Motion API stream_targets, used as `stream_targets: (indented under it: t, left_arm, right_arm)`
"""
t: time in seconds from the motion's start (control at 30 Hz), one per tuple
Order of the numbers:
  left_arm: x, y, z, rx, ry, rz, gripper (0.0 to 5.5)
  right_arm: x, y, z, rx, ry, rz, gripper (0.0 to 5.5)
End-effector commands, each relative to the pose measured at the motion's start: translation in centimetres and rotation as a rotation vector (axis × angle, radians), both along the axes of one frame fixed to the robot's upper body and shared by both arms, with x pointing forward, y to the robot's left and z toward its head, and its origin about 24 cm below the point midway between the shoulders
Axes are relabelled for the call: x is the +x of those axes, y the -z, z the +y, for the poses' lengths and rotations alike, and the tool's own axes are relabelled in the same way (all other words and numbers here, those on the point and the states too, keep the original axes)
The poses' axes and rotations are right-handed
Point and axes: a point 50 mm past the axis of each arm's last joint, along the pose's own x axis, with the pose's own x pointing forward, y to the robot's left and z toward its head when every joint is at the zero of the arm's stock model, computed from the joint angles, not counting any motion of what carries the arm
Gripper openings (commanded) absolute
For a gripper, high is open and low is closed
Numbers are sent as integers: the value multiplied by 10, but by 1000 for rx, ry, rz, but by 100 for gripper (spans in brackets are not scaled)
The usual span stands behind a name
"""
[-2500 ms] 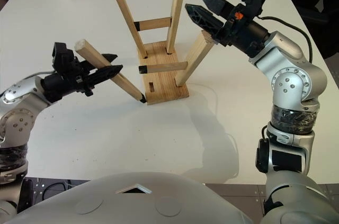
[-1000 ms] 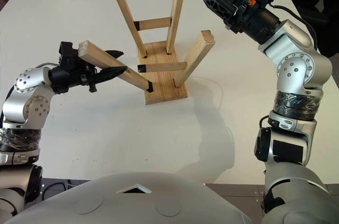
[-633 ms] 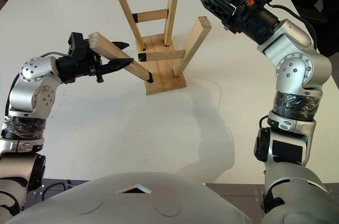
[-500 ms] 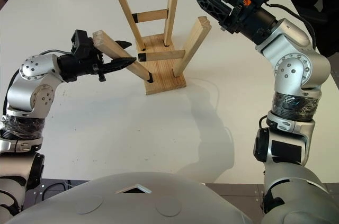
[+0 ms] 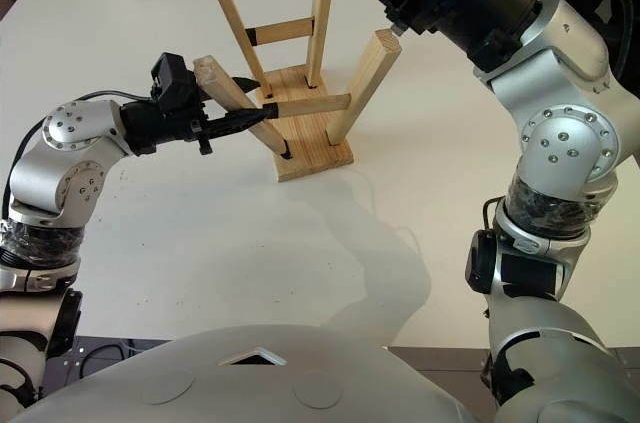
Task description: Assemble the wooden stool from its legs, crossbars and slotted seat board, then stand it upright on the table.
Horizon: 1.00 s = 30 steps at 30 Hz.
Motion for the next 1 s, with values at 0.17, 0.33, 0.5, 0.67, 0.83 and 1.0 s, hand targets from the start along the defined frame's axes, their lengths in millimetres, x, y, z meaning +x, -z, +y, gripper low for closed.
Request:
stream_targets:
  t: [0.17, 0.33, 0.5, 0.67, 0.83, 1.0]
  left_arm:
    - [6, 32, 12, 57, -70, 209, 204]
    - [10, 34, 6, 113, -46, 194, 204]
    - [10, 40, -2, 180, -23, 174, 204]
    - [13, 43, -3, 200, -40, 173, 204]
    - [17, 41, -1, 195, -59, 179, 204]
    - [14, 41, 0, 178, -67, 186, 204]
  right_arm:
    - [-15, 44, 38, -360, 67, -150, 215]
    - [-3, 65, 42, -478, 204, -216, 148]
    - [-1, 76, 51, -531, 241, -290, 81]
    - [-2, 88, 56, -593, 236, -324, 6]
    - [2, 104, 54, -720, 270, -388, 0]
    - [4, 124, 49, -824, 281, -402, 0]
